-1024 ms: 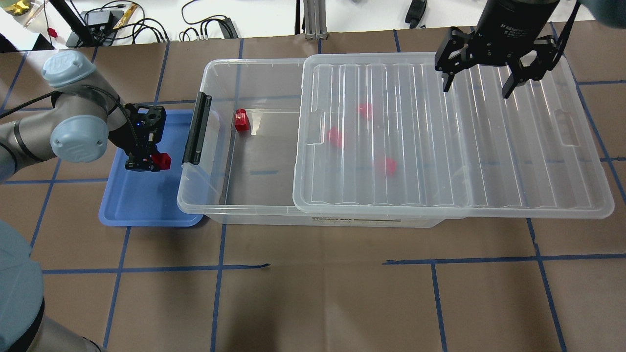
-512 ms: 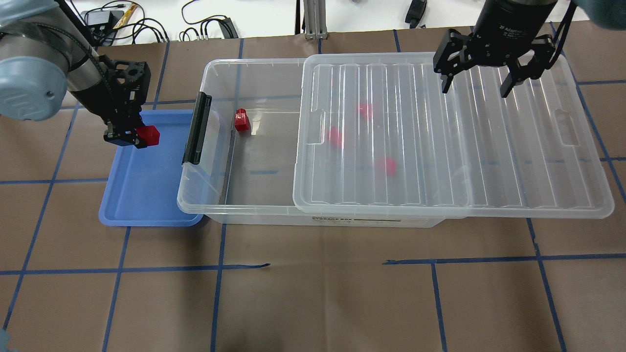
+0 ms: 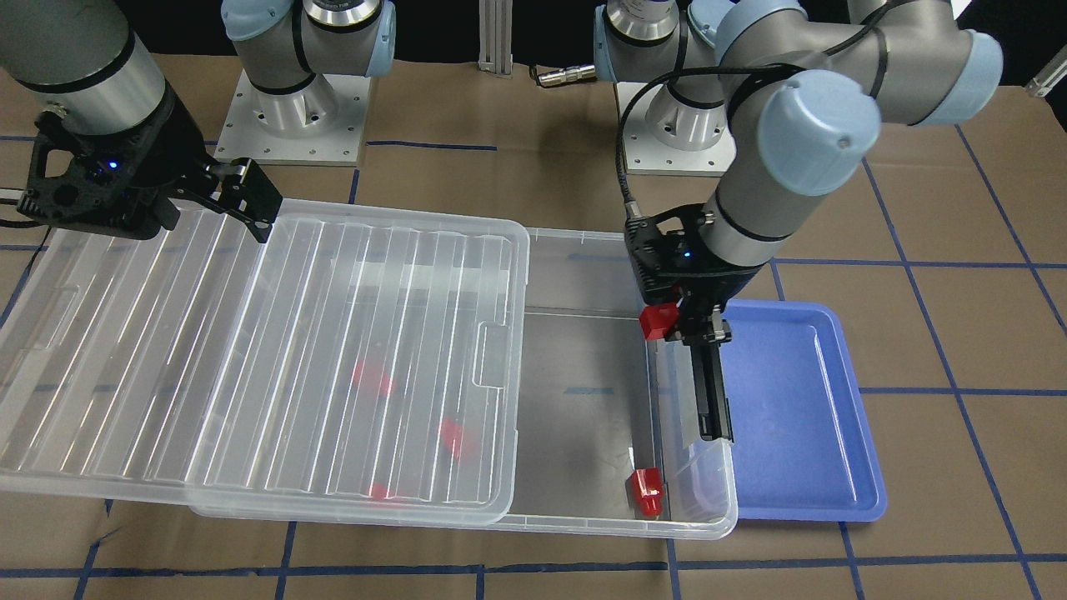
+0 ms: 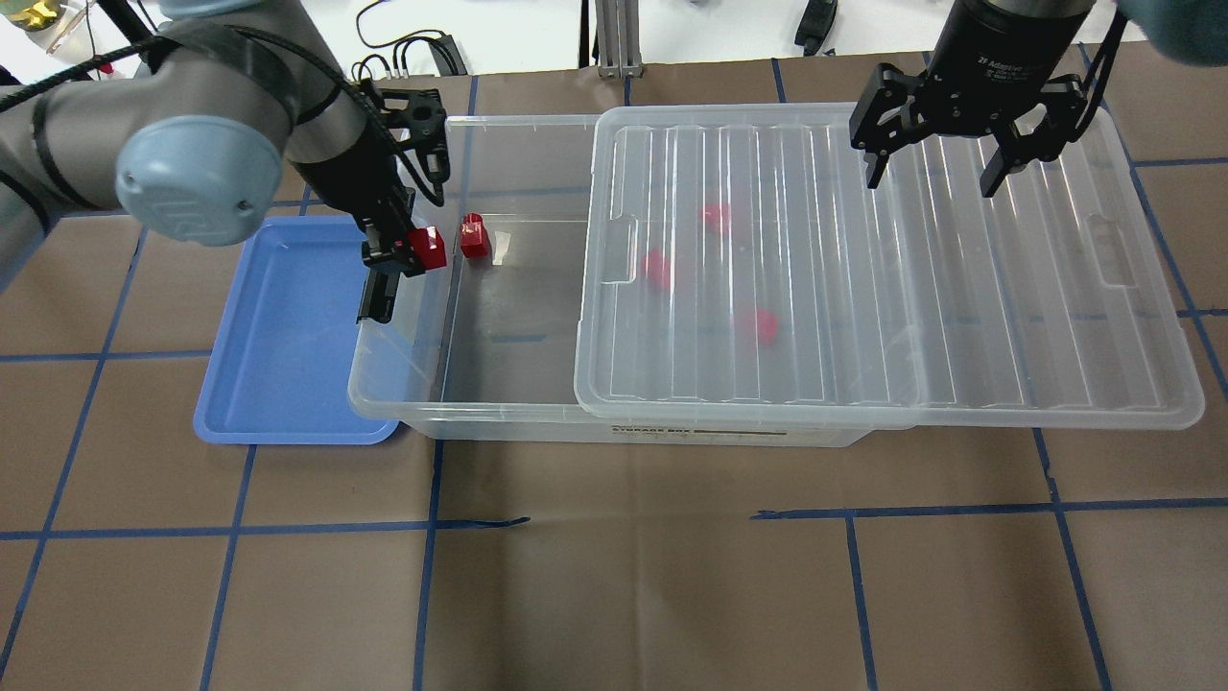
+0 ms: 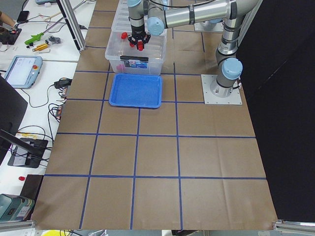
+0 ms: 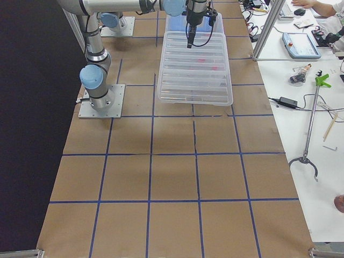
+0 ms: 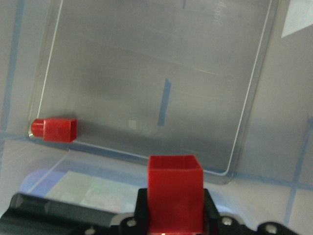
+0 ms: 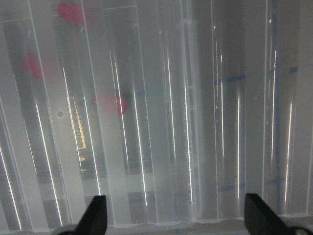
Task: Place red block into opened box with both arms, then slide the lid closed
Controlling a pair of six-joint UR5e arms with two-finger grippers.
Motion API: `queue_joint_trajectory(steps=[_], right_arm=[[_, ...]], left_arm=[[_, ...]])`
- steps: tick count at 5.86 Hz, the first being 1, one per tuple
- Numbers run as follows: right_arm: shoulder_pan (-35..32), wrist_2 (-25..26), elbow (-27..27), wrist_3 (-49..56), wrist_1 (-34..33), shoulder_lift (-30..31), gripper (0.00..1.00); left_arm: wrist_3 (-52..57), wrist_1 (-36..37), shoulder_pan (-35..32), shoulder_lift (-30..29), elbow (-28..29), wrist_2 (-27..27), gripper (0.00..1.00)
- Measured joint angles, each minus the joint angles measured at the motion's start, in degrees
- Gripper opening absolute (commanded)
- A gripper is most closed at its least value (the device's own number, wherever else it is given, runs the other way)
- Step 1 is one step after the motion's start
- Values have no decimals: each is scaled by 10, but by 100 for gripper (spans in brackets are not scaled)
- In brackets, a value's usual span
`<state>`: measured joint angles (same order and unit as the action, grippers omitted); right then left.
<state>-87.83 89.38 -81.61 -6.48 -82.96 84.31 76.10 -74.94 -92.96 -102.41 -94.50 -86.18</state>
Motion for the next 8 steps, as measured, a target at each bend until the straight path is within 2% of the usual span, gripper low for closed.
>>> queue_joint_trajectory(steps=[2,3,4,5,6,8], right_arm=[[0,0,-1,1,0,0,100],[0,0,-1,1,0,-1,100],[1,0,-1,3,0,-1,100],[2,1,-1,4,-1,-1,100],[5,2,-1,9,-2,-1,100],[6,4,-1,20,-2,-1,100]], left_arm=[[-32,89,-30,-49,-46,4,4],[-34,154,-31,-63,-88,5,4],[-33,220,-31,-75,-127,5,9],[-31,258,-30,-90,-144,5,38],[-31,273,-30,-107,-146,4,92],[-32,275,-29,-110,-142,1,96]])
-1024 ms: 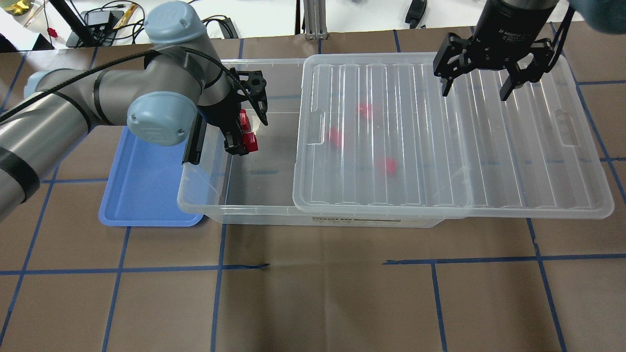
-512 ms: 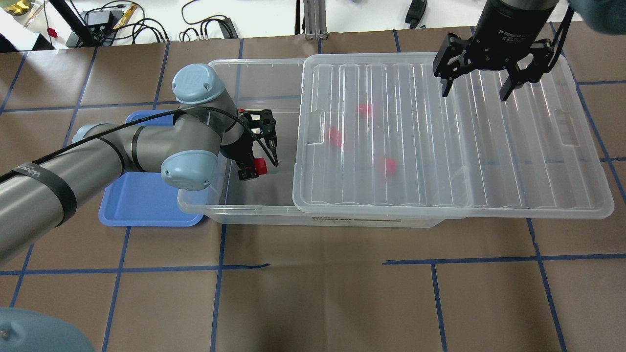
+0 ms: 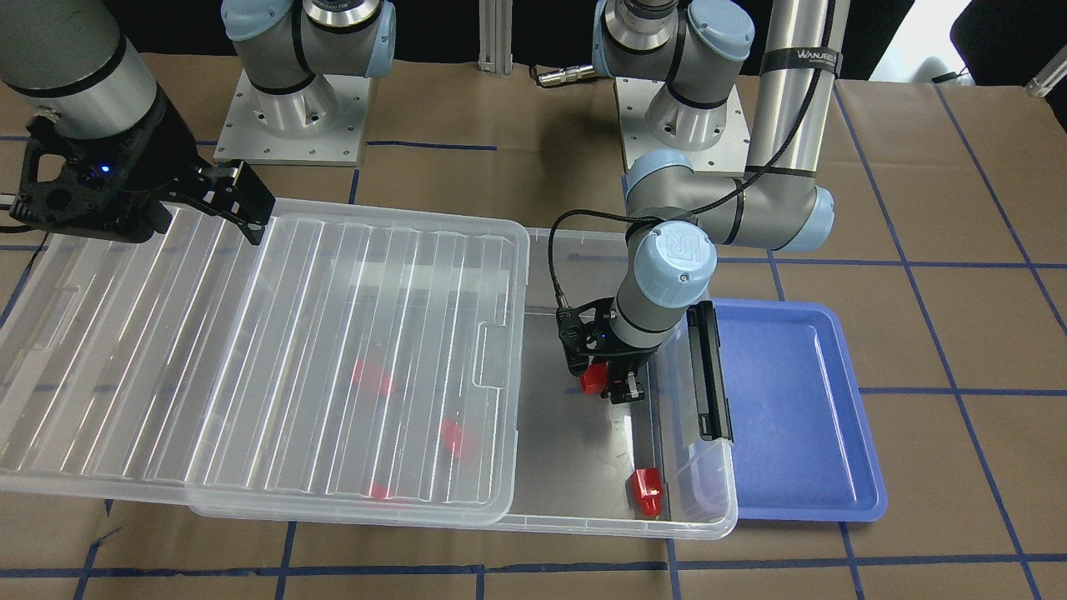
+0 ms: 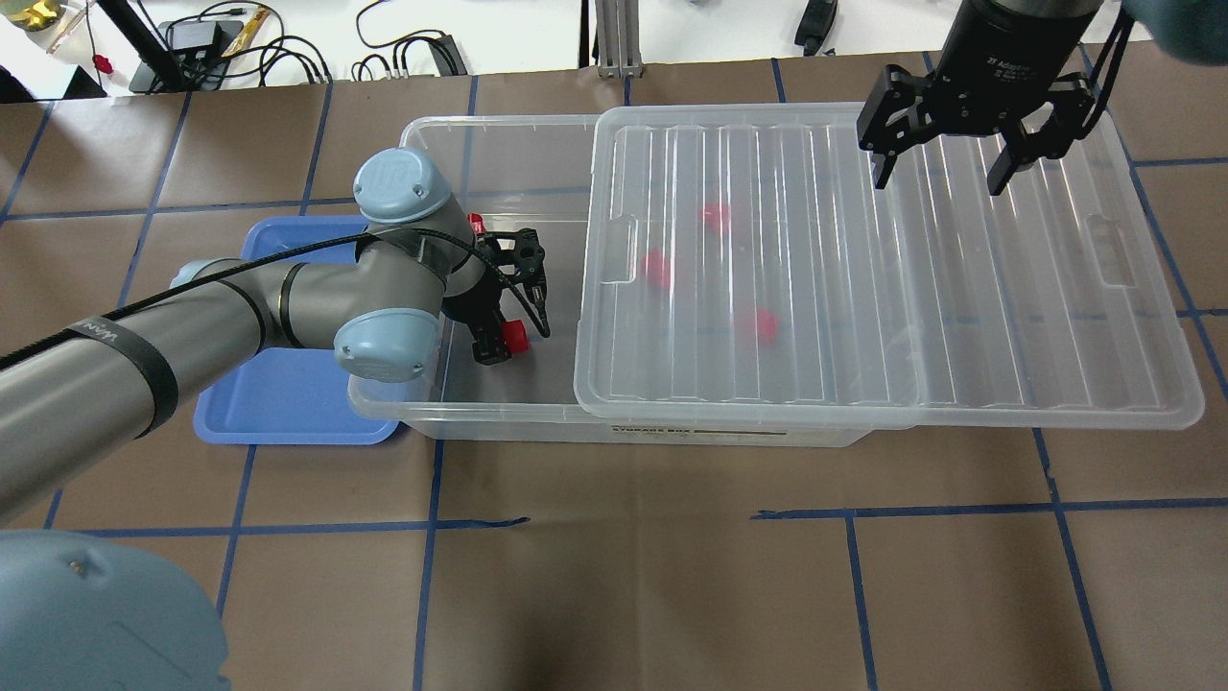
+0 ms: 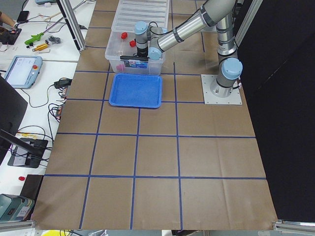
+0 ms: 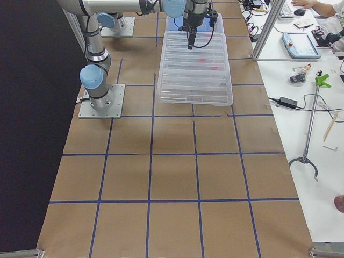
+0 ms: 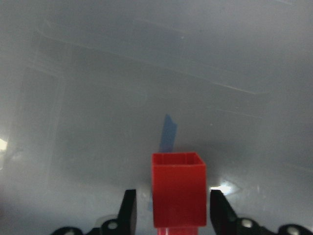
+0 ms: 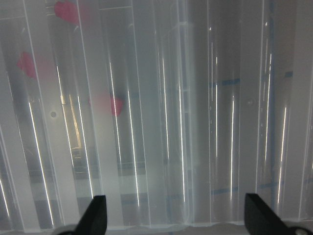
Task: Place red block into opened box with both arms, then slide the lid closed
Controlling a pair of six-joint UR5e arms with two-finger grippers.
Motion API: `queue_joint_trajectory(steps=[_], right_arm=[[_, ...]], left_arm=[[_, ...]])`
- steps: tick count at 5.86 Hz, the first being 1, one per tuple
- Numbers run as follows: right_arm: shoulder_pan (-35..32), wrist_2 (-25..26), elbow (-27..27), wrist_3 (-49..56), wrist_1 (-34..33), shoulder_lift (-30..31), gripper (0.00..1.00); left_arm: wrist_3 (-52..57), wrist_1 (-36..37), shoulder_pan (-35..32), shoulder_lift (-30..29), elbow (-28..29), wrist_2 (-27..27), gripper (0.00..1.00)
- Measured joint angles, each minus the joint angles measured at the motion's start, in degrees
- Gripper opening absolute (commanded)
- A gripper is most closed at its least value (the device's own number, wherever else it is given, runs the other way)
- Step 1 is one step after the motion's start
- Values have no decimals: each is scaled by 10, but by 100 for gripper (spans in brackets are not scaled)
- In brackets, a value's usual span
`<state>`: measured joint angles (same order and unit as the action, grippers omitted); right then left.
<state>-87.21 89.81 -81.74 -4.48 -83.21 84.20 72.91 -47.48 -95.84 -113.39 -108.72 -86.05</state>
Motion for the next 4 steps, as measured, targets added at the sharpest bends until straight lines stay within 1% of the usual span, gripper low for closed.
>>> queue_joint_trajectory(steps=[1,2,3,4], right_arm=[[1,1,0,1,0,0,100],[3,3,0,11,-1,0,100],[15,4,0,38,-1,0,100],[45,5,-1,85,0,0,100]], left_arm=[[-1,-22,1,12,12,-1,96],[-3,-82,1,33,42,-2,97],[-6,-179,1,65,90,-3,98],[-10,-287,1,101,144,-3,98]])
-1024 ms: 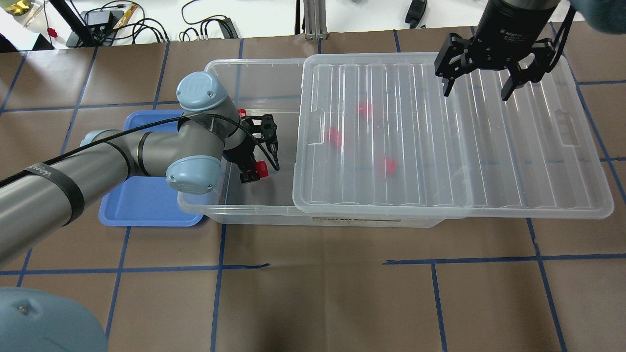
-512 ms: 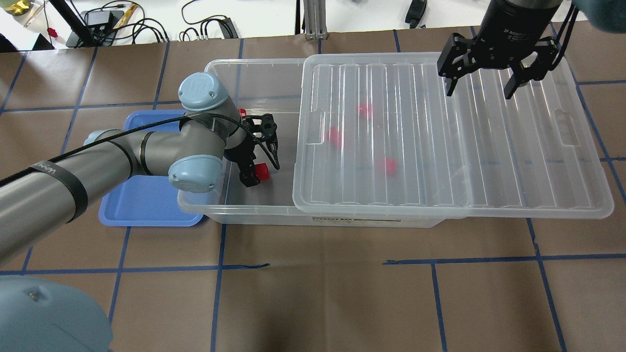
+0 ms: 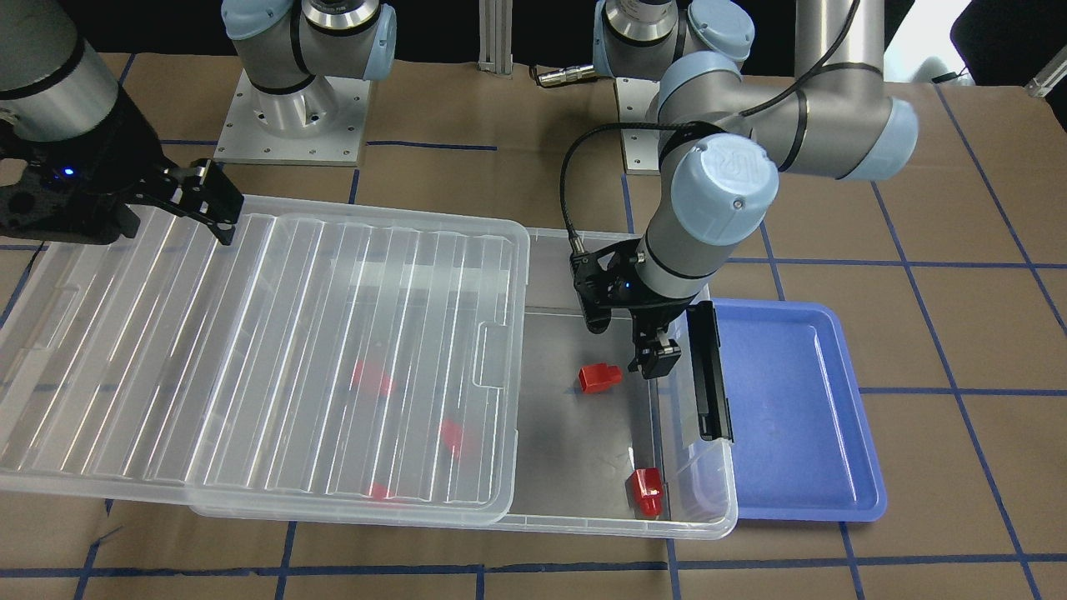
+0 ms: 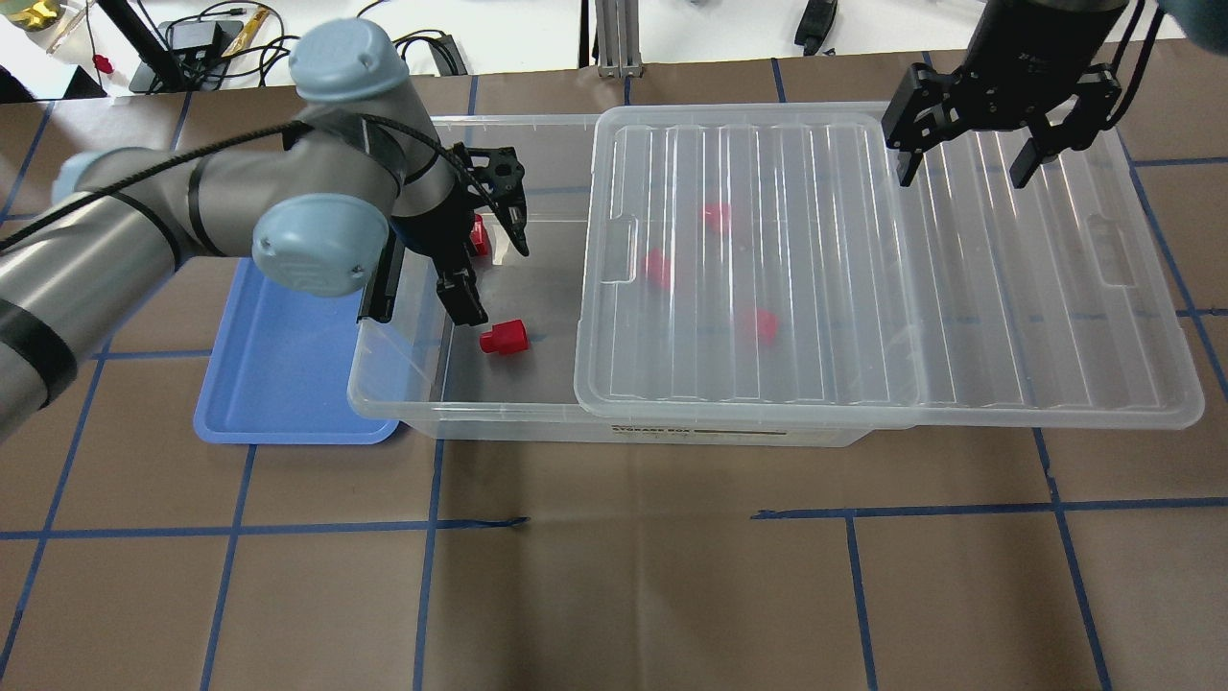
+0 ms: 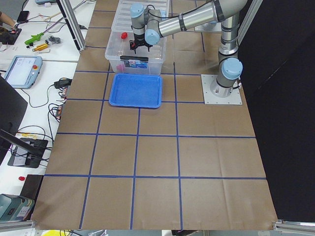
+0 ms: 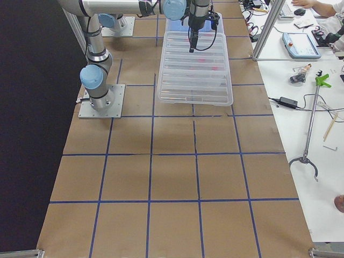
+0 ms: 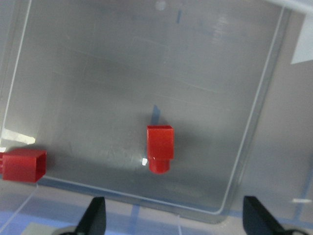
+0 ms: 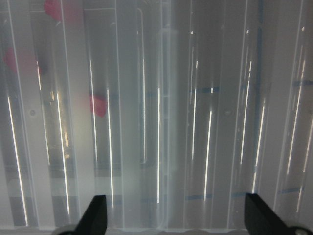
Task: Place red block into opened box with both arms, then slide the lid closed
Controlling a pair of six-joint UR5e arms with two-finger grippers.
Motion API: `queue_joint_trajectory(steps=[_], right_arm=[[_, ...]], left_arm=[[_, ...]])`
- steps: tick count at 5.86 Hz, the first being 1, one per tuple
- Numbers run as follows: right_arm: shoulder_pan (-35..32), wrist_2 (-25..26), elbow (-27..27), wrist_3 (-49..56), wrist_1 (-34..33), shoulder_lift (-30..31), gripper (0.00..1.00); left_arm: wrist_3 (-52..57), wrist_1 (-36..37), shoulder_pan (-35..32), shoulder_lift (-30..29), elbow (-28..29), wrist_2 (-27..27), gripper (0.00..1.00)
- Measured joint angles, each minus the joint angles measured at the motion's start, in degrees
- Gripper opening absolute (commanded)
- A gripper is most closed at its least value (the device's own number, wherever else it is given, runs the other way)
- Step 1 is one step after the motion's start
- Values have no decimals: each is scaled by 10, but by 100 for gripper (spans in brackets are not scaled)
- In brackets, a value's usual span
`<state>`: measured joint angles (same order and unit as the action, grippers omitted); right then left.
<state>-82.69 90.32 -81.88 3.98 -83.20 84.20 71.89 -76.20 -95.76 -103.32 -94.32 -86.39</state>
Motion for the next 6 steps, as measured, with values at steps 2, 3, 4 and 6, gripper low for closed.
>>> queue_joint_trajectory(steps=[2,3,4,6], right_arm=[[106,0,-25,135,-14,-1,100],[164,11,-61,202,-64,-1,100],[217,29,-111,262,-145,-3,100],[302,45,-183,356,-295,-18,100]], left_arm=[[-34,-139,1,46,77,-12,98],[-103,-167,3,63,88,-37,98],[-199,-173,7,78,87,-65,98],[-410,-167,19,101,85,-80,98]])
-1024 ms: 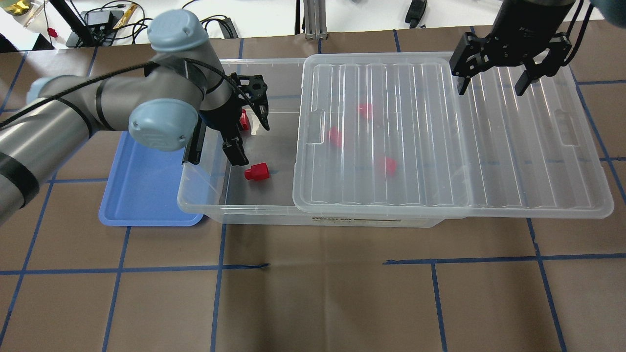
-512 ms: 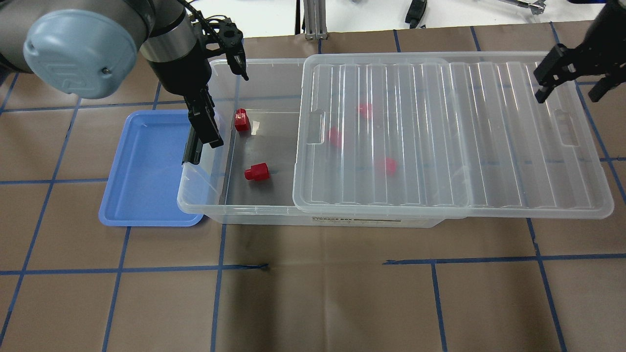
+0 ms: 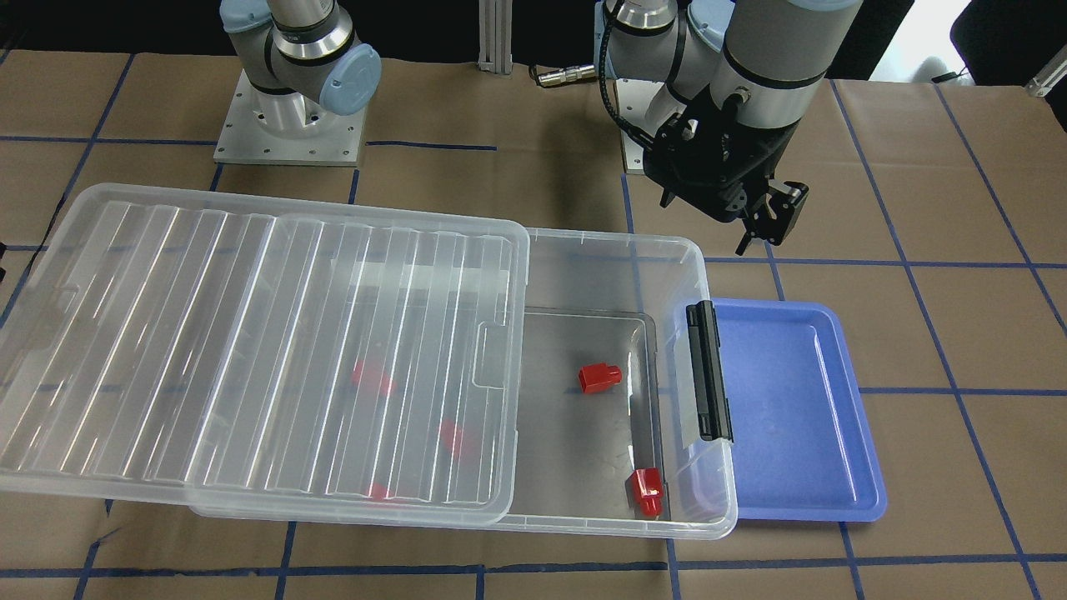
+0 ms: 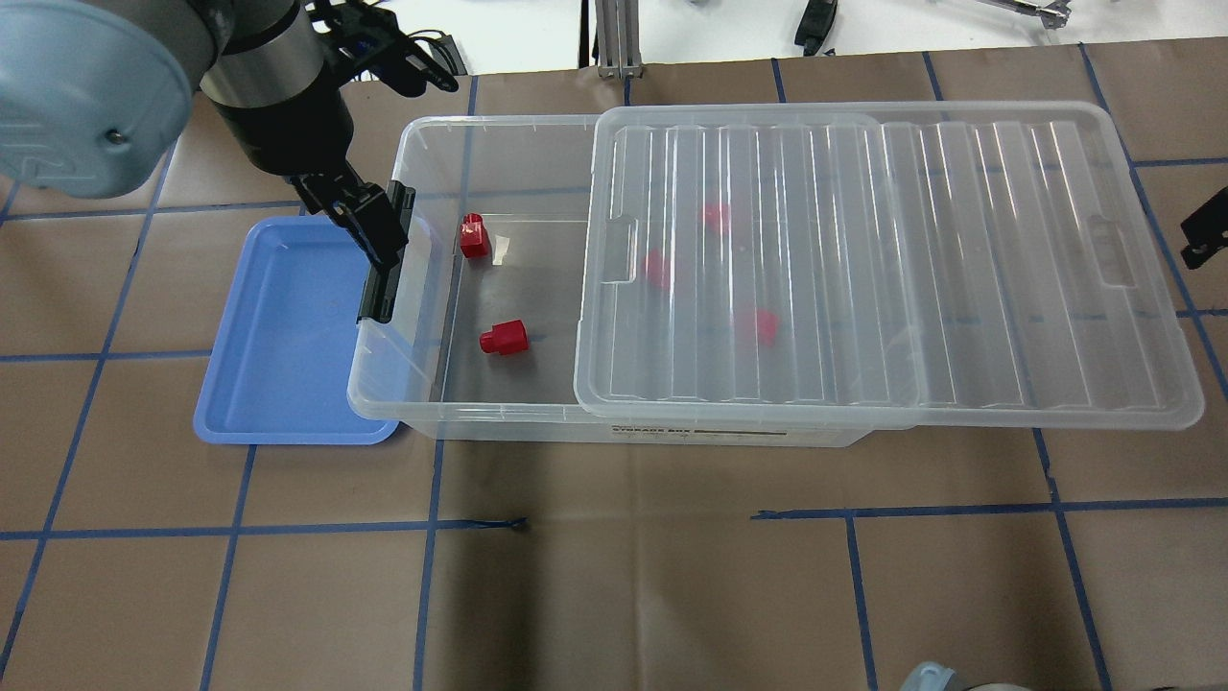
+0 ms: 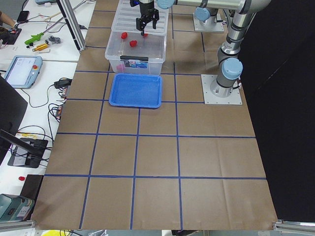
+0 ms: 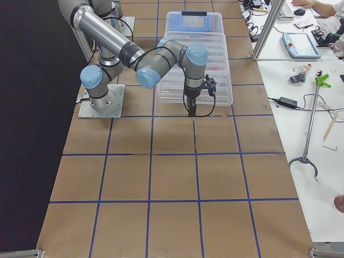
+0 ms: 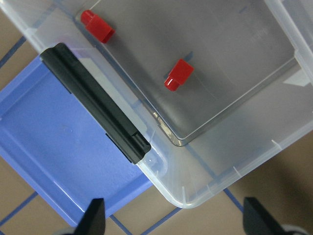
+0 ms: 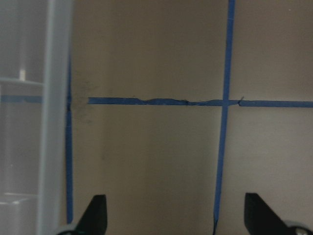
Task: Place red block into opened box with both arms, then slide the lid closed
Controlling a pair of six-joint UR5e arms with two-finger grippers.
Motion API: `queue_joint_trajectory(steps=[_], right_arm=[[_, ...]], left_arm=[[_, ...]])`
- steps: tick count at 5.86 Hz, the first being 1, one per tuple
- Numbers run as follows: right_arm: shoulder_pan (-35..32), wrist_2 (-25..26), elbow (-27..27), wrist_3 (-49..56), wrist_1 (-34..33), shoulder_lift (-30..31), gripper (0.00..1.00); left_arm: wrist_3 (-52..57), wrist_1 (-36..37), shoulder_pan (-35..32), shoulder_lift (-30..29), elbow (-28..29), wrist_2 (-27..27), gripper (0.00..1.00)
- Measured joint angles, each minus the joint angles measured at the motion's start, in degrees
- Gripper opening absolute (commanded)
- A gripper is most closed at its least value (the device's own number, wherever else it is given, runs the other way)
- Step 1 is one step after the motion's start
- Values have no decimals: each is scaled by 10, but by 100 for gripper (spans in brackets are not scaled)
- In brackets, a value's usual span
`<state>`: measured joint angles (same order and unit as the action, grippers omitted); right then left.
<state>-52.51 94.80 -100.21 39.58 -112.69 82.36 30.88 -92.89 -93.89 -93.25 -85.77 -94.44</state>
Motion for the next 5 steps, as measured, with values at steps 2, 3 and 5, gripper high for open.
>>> queue_joint_trajectory(steps=[2,3,5], right_arm=[[23,5,-20,25,-29,-9,100],[21,-16,-30,6,-26,-8,100],[3,-62,-37,-44,-22,0,100]], left_arm=[[-201,26,10,11,-3,4,98],[-290,51,13,11,-5,16,98],[-337,68,14,11,-5,39,98]])
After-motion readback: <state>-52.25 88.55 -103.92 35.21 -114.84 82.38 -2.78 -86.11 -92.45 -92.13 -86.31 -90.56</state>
